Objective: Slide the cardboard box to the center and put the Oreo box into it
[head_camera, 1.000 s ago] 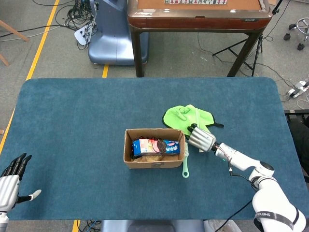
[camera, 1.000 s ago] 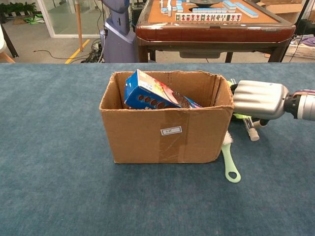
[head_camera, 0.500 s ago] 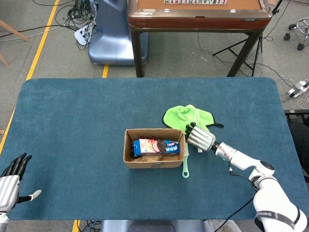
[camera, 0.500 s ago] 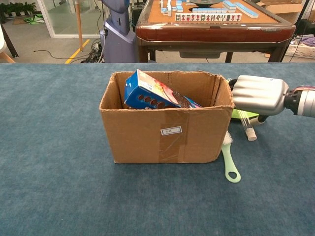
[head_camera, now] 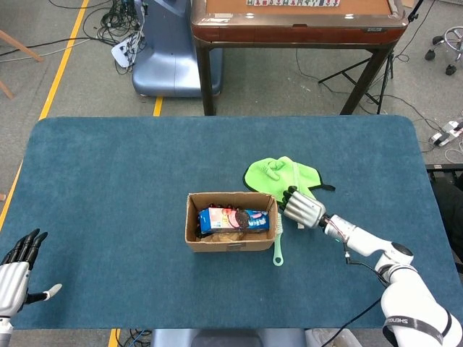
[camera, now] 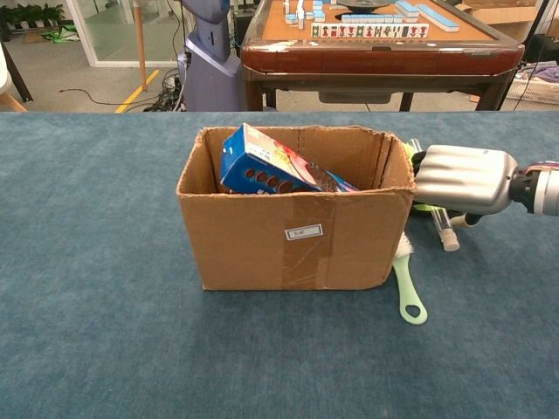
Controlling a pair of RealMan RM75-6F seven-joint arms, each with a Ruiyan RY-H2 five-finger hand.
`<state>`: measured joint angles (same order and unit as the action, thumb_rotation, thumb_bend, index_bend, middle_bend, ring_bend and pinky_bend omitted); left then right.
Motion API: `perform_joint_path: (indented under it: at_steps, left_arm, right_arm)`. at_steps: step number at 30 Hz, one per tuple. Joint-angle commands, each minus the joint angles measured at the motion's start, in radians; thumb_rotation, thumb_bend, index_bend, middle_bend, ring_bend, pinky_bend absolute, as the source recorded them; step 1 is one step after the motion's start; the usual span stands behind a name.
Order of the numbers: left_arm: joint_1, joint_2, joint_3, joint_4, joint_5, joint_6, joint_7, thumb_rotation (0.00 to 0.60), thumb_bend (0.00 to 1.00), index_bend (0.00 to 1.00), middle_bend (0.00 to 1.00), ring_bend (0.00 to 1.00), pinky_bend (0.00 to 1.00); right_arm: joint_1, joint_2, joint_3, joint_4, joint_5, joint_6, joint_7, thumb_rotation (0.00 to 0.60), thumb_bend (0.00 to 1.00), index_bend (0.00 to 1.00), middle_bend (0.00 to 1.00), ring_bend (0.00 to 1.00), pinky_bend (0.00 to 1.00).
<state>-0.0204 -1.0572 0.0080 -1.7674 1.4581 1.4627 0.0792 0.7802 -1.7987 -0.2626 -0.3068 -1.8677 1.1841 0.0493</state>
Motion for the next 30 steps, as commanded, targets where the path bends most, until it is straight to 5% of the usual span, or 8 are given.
perform_joint_path:
  at_steps: [1,9,21,30]
  left_arm:
    - [0.000,0.000,0.000,0.000,0.000,0.000,0.001,0.600,0.02,0.01,0.02,0.02,0.14]
    - [0.000,-0.001,0.001,-0.001,0.002,0.000,0.005,0.600,0.02,0.01,0.02,0.02,0.14]
    - [-0.001,-0.001,0.001,-0.002,-0.001,-0.004,0.009,0.600,0.02,0.01,0.02,0.02,0.14]
    - [-0.004,-0.002,0.001,-0.003,-0.002,-0.009,0.015,0.600,0.02,0.01,0.02,0.02,0.15]
  right_arm:
    - [-0.004,0.001,0.003,0.003,0.002,0.009,-0.001,0.600,0.21,0.54,0.59,0.44,0.42]
    - [-0.011,0.008,0.016,0.002,0.015,0.015,-0.014,0.600,0.29,0.67,0.71,0.58,0.54]
    - [-0.032,0.070,0.080,-0.070,0.067,0.121,-0.003,0.600,0.30,0.70,0.73,0.61,0.56]
    - [-0.008,0.183,0.154,-0.246,0.102,0.209,-0.075,0.600,0.30,0.70,0.73,0.61,0.56]
